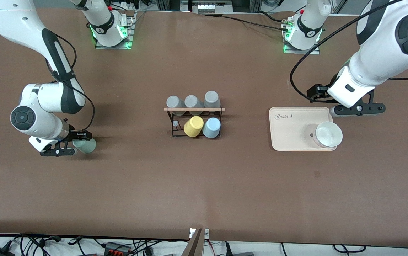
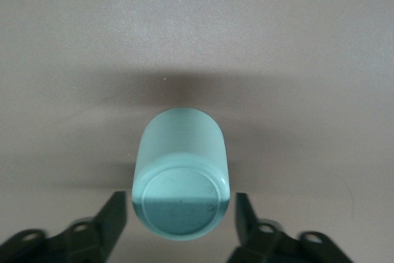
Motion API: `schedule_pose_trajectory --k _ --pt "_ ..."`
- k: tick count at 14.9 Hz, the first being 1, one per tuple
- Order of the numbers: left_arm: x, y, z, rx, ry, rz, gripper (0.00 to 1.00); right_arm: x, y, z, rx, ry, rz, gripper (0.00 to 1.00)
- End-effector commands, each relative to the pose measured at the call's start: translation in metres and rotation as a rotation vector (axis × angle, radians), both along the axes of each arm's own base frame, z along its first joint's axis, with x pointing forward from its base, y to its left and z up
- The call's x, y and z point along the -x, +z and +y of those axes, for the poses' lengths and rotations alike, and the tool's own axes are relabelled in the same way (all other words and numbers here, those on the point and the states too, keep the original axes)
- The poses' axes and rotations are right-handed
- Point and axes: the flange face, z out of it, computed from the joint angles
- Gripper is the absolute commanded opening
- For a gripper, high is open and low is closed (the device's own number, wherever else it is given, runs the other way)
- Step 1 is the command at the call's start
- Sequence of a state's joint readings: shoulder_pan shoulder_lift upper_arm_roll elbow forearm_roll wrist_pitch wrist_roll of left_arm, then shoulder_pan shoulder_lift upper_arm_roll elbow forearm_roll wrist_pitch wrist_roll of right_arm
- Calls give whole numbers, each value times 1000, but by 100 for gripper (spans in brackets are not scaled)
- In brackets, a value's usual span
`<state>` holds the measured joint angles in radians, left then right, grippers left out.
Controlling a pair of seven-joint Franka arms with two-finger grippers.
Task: Hang scattered cups on rack with three cups
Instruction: 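Grasp the mint-green cup with the right gripper while the left gripper withdraws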
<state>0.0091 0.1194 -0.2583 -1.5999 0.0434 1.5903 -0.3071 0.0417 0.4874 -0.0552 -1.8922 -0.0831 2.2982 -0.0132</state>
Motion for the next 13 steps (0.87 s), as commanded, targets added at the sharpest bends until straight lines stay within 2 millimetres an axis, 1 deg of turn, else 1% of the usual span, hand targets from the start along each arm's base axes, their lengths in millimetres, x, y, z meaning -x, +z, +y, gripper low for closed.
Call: schedule_pose_trajectory --k 1,2,3,4,5,6,7,8,9,11,13 --pt "-6 8 14 -17 -11 -30 100 -2 3 -2 4 25 -18 47" --pt "-11 11 25 -15 5 -38 100 -2 4 -1 4 27 -19 41" --pt "-16 15 40 -12 32 -45 100 -4 8 3 4 24 -26 35" --pt "-17 17 49 -12 46 -47 100 -11 21 13 1 35 -49 32" --pt "-15 18 51 -13 46 -42 100 -16 33 25 -3 36 -51 32" --pt "-9 16 46 -20 41 -17 100 -21 46 38 -4 15 -33 32" --pt "-6 18 41 -22 37 -11 100 -27 62 57 3 -13 -19 32" --pt "-4 23 37 -20 29 -22 100 -30 79 82 13 -41 -7 32" --pt "-3 26 32 -18 26 -27 100 -32 92 104 18 -55 5 32" --pt "-2 25 28 -19 26 -24 100 -29 117 155 -3 -74 17 32" --pt "-2 25 28 -21 26 -25 100 -25 146 205 -58 -106 27 32"
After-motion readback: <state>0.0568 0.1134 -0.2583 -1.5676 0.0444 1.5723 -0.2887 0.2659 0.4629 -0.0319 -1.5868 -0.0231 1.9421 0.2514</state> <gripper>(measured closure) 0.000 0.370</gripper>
